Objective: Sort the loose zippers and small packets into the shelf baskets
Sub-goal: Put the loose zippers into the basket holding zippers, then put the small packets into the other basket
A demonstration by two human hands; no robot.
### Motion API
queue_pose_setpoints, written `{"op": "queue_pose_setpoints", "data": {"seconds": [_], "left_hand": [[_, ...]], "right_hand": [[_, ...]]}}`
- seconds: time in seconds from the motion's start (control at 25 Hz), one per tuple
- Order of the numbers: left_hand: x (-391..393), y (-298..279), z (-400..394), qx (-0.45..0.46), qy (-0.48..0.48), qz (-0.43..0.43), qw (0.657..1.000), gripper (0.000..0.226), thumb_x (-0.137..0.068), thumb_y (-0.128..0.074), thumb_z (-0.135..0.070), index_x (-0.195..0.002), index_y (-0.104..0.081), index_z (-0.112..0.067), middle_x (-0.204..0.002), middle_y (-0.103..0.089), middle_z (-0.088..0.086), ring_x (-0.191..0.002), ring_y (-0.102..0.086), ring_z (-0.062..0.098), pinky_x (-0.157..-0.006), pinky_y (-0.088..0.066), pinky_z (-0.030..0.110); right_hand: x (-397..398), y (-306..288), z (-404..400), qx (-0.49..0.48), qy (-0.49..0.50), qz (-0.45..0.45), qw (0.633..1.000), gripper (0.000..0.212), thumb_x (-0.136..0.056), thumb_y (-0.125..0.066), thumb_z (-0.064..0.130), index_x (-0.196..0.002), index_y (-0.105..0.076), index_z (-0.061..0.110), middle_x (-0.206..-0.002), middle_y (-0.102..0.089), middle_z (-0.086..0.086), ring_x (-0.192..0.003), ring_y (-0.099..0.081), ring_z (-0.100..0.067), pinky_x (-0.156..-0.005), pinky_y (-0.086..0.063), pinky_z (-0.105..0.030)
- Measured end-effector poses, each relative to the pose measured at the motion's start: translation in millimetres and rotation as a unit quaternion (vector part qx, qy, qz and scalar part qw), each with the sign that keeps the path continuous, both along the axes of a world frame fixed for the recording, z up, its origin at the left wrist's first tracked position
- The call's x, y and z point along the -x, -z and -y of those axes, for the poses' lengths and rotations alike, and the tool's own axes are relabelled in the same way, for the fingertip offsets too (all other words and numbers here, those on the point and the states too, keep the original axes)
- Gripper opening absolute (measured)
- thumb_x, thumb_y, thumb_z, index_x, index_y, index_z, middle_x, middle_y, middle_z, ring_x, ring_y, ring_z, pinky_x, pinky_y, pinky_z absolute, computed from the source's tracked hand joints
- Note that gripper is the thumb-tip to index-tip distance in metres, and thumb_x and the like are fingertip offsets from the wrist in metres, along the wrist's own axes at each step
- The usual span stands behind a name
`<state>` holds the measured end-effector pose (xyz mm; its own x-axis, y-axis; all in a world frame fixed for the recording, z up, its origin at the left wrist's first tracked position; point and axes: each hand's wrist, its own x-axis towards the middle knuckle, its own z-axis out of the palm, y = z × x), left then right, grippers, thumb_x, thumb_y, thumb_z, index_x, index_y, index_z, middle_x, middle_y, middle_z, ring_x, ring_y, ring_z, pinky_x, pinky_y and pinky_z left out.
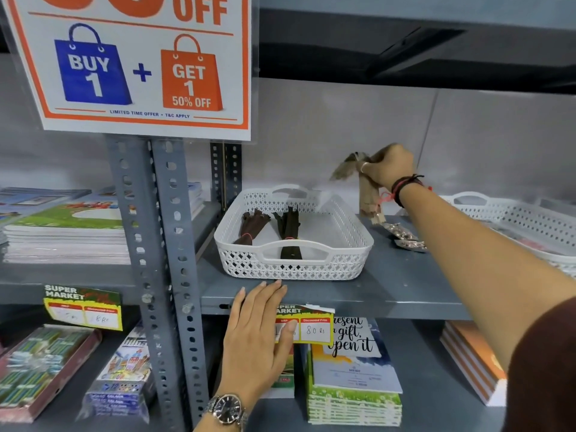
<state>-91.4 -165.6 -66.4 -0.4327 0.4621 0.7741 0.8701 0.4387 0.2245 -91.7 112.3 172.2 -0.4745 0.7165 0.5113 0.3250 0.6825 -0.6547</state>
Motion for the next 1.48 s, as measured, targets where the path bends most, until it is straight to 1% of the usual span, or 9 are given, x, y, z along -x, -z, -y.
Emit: {"op": "queue_pose_setpoints", "data": {"seconds": [0.16, 0.48, 0.68, 0.8, 0.92, 1.04, 1.16, 1.24, 1.48], "left_hand": [[0.6, 0.0, 2.5, 0.01, 0.004, 0.009, 1.0, 0.05, -0.099, -0.03, -0.043, -0.135, -0.052, -0.015, -0.137, -0.052, -0.003, -0.131, -0.04, 0.011, -0.118, -0.012, 0.036], [2.4, -1.2, 9.2, 0.034, 0.019, 0.003, 0.999, 0.053, -0.101, -0.026, -0.046, -0.14, -0.047, -0.017, -0.143, -0.046, -0.005, -0.135, -0.036, 0.011, -0.117, -0.014, 0.037], [3.7, 0.2, 8.1, 0.033, 0.024, 0.009, 0.999, 0.054, -0.101, -0.024, -0.046, -0.14, -0.047, -0.015, -0.142, -0.047, -0.004, -0.134, -0.037, 0.012, -0.117, -0.015, 0.039], [3.8, -0.1, 9.1, 0.033, 0.027, 0.007, 0.999, 0.056, -0.101, -0.023, -0.046, -0.14, -0.047, -0.014, -0.143, -0.047, -0.003, -0.136, -0.036, 0.013, -0.117, -0.015, 0.039], [2.1, -0.8, 8.5, 0.023, 0.024, 0.007, 0.999, 0.057, -0.101, -0.024, -0.046, -0.139, -0.048, -0.012, -0.142, -0.048, -0.001, -0.136, -0.036, 0.014, -0.117, -0.015, 0.04], [-4.0, -0.9, 2.2, 0.006, 0.015, -0.003, 1.0, 0.056, -0.101, -0.025, -0.045, -0.137, -0.05, -0.01, -0.139, -0.051, 0.001, -0.134, -0.038, 0.015, -0.117, -0.016, 0.04], [-15.5, 0.3, -10.1, -0.007, 0.039, -0.015, 0.999, 0.055, -0.1, -0.028, -0.044, -0.137, -0.05, -0.009, -0.14, -0.051, 0.001, -0.134, -0.039, 0.016, -0.117, -0.017, 0.039], [-27.0, -0.4, -26.2, 0.001, 0.056, -0.024, 0.998, 0.054, -0.099, -0.031, -0.044, -0.138, -0.049, -0.01, -0.14, -0.05, 0.0, -0.134, -0.039, 0.016, -0.117, -0.017, 0.039], [-73.3, -8.4, -97.2, 0.057, 0.065, -0.04, 0.995, 0.055, -0.1, -0.028, -0.047, -0.138, -0.048, -0.012, -0.141, -0.051, -0.001, -0.132, -0.041, 0.015, -0.114, -0.019, 0.039]], "right_hand": [[25.5, 14.8, 23.2, -0.03, -0.027, 0.032, 0.999, 0.025, -0.074, -0.071, 0.017, -0.092, -0.073, -0.001, -0.095, -0.073, -0.018, -0.091, -0.069, -0.031, -0.08, -0.059, -0.038], [40.7, 65.1, 38.8, -0.086, -0.03, 0.23, 0.969, 0.031, -0.077, -0.073, 0.02, -0.096, -0.068, -0.004, -0.105, -0.069, -0.022, -0.098, -0.066, -0.036, -0.078, -0.052, -0.034], [37.1, 73.6, 48.7, -0.095, -0.054, 0.364, 0.925, 0.04, -0.072, -0.078, 0.029, -0.098, -0.068, 0.001, -0.093, -0.068, -0.015, -0.08, -0.056, -0.025, -0.065, -0.043, -0.026], [31.7, 67.9, 48.2, -0.067, -0.075, 0.333, 0.938, 0.024, -0.077, -0.073, 0.018, -0.094, -0.071, 0.001, -0.085, -0.069, -0.011, -0.077, -0.065, -0.026, -0.057, -0.053, -0.026], [14.8, 54.4, 34.1, 0.01, -0.083, 0.161, 0.983, 0.015, -0.08, -0.071, 0.007, -0.092, -0.074, -0.002, -0.092, -0.075, -0.02, -0.084, -0.073, -0.035, -0.077, -0.061, -0.044], [-16.5, 42.9, 3.8, -0.008, -0.032, 0.063, 0.997, 0.017, -0.079, -0.071, 0.01, -0.094, -0.074, 0.004, -0.093, -0.075, -0.021, -0.087, -0.073, -0.035, -0.086, -0.058, -0.044], [-55.7, 44.0, -33.9, -0.062, 0.04, 0.09, 0.993, 0.023, -0.078, -0.065, 0.006, -0.099, -0.075, 0.007, -0.103, -0.074, -0.019, -0.1, -0.069, -0.032, -0.094, -0.053, -0.033], [-80.0, 48.4, -59.4, -0.072, 0.062, 0.12, 0.988, 0.024, -0.078, -0.063, 0.004, -0.099, -0.075, 0.005, -0.107, -0.073, -0.02, -0.104, -0.066, -0.033, -0.095, -0.05, -0.033], [-118.6, 69.2, -103.7, -0.101, -0.034, 0.325, 0.94, 0.023, -0.085, -0.067, 0.014, -0.106, -0.074, 0.005, -0.114, -0.072, -0.013, -0.109, -0.063, -0.029, -0.093, -0.046, -0.027]]}}
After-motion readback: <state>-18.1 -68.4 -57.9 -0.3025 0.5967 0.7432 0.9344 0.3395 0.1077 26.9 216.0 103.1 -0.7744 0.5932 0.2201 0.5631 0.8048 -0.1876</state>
